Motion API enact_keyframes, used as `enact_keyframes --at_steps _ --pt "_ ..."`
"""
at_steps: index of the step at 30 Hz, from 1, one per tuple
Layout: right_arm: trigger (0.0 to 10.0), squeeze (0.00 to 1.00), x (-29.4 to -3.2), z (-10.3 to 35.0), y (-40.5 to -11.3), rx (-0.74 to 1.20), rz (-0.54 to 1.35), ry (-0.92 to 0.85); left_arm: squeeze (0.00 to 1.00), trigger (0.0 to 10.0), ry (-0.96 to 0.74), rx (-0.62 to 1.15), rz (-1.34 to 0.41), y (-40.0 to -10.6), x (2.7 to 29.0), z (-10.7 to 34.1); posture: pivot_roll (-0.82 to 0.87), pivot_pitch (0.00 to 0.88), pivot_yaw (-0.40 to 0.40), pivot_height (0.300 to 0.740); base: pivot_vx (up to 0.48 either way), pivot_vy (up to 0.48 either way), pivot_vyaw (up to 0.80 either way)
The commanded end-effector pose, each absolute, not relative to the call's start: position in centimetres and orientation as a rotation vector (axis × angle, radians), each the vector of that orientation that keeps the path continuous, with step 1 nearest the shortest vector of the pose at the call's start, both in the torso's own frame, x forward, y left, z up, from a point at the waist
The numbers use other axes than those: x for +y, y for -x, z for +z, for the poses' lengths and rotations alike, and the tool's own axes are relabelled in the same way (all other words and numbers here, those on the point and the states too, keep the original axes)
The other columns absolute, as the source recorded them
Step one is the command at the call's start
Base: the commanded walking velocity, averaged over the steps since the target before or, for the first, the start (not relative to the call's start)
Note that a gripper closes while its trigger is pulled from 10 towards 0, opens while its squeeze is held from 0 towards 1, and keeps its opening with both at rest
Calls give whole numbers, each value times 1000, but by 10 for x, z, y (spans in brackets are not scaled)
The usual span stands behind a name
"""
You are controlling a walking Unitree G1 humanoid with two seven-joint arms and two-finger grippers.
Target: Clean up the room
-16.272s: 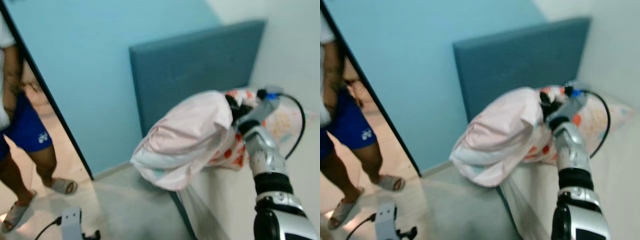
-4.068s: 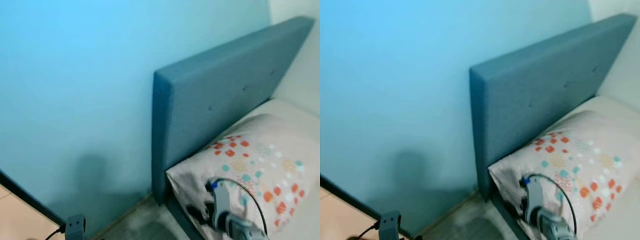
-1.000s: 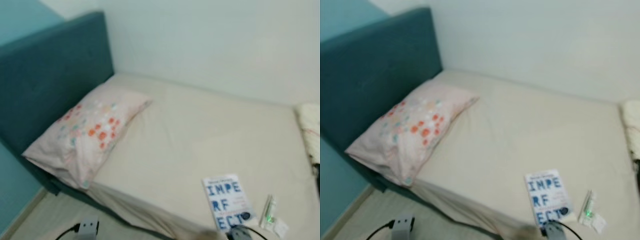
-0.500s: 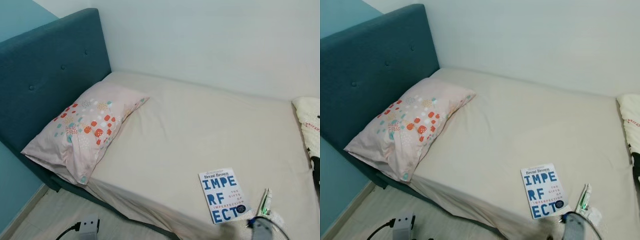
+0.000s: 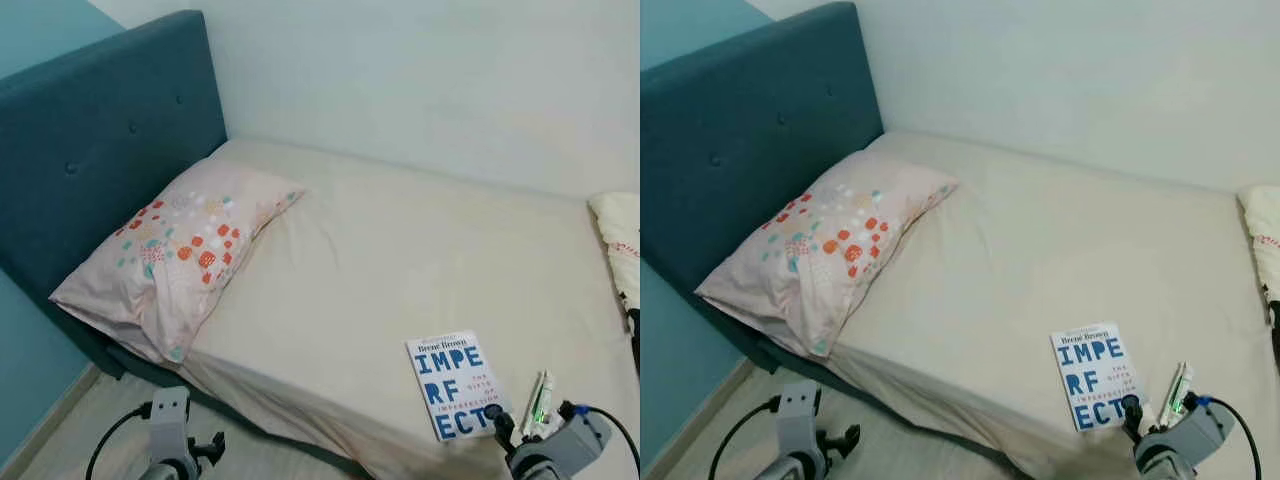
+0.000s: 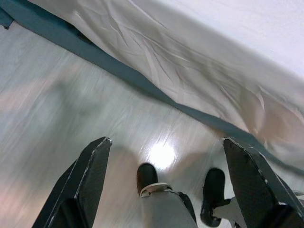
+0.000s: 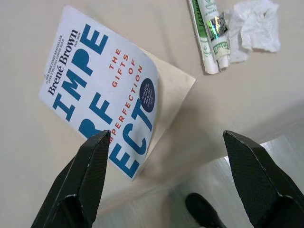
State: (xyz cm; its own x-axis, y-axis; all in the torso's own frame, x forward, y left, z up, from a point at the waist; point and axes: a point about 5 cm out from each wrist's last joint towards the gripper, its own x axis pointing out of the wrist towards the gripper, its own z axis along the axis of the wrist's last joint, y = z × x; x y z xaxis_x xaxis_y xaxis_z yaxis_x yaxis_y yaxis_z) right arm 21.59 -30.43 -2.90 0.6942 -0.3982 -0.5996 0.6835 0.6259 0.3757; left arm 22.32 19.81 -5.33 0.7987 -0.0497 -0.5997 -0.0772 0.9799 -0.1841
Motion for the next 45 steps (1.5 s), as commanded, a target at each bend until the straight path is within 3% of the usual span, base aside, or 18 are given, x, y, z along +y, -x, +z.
enact_keyframes --at_steps 1,10,33,40,45 --pt "10000 0 -310 -25 -217 453 -676 -660 0 10000 228 618 53 -224 212 -49 -77 90 23 637 0 0 0" --pt "10000 0 -316 -17 -223 412 -675 -670 0 10000 234 604 74 -226 218 -47 -72 94 27 612 0 0 0" --pt "10000 0 -306 27 -272 193 -346 -650 0 10000 204 668 53 -204 222 -59 -61 104 44 517 0 0 0" --pt "10000 0 -295 20 -274 290 -267 -589 0 10000 201 688 44 -198 222 -63 -51 100 39 492 0 0 0" --pt "10000 0 -304 9 -261 482 -324 -361 0 10000 193 714 24 -191 221 -66 -50 107 45 492 0 0 0"
